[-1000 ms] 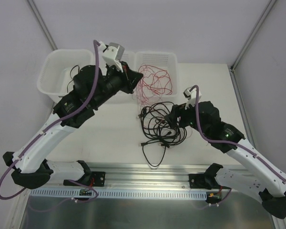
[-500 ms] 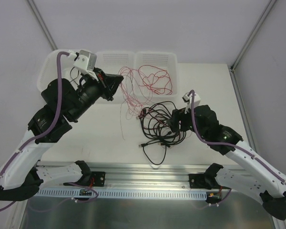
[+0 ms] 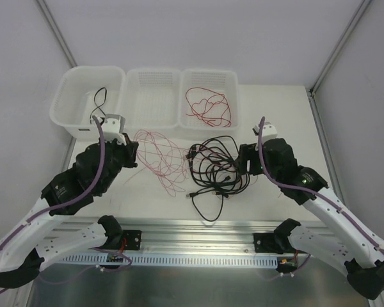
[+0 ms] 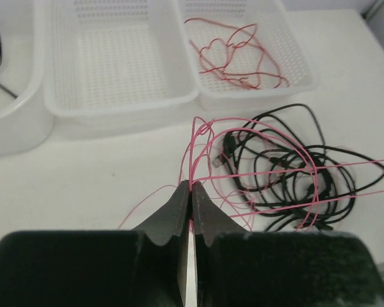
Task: Untangle the cables
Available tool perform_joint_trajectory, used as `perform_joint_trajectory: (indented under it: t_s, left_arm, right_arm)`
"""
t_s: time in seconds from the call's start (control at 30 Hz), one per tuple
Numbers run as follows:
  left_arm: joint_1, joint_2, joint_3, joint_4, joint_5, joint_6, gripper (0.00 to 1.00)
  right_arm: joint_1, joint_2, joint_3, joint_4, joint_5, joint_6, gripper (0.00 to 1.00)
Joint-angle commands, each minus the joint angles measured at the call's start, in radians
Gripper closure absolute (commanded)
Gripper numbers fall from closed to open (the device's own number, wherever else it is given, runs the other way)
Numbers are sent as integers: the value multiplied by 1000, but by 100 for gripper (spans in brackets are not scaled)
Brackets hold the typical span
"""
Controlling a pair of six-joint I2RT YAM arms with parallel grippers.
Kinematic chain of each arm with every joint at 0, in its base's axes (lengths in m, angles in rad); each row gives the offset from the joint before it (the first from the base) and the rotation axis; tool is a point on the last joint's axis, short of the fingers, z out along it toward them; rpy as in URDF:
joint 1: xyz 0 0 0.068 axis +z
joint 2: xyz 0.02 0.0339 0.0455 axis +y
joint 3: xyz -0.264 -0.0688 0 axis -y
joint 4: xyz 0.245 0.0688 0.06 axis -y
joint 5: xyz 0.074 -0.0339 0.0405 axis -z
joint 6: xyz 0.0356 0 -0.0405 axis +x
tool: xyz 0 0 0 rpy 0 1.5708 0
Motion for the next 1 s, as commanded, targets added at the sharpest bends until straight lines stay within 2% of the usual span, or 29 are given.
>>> perform_joint_trajectory:
  t_s: [0.0,0.07,0.13,0.17,0.2,0.23,0.27,0.37,0.43,0.53,0.57,0.63,0.7,0.83,0.93,0.97]
  left_arm:
    - [25,-26,-88,-30,-187,-49,100]
    - [92,-16,-127,-38,-176,-65,100]
    - [174,-8,-188,-38,-91,-76,100]
    - [294,9,-211,-38,-43,-80,100]
    - [346,27,-248,-35,51,-91,100]
    - [395,27,-262,-34,87,-97,100]
    - [438,50,-274,-34,115,-103,100]
    - [441,81,-302,-1,206,-134,100]
    - [440,89,-320,41,249,-148,100]
    - [440,92,-332,61,240,-161,100]
    - [440,95,-335,78,256,-166,100]
    - [441,109,-345,97,298,-180,100]
    - [441,129,-349,106,299,-189,100]
    - [441,116,-329,103,209,-145,100]
    - [447,84,-280,83,126,-90,100]
    - [450,72,-265,71,105,-77,100]
  right_arm:
    - [7,63,23,-52,-70,-4,27]
    - [64,99,55,-47,-48,-19,28]
    - [106,164,115,-56,-33,-51,28]
    - [141,179,132,-70,-24,-54,28]
    - [168,195,163,-75,-22,-67,27]
    - [169,193,172,-75,-48,-74,26]
    - [182,189,177,-55,-144,-84,23]
    - [184,150,163,52,-389,-93,20]
    - [186,123,151,124,-430,-73,18]
    - [186,101,158,159,-418,-79,15]
    - [186,92,155,186,-445,-71,8]
    - [186,86,151,254,-478,-56,7]
    - [187,124,196,235,-463,-56,7]
    - [192,250,229,128,-317,-99,11]
    - [198,375,256,51,-260,-114,17]
    - [199,415,263,45,-254,-117,24]
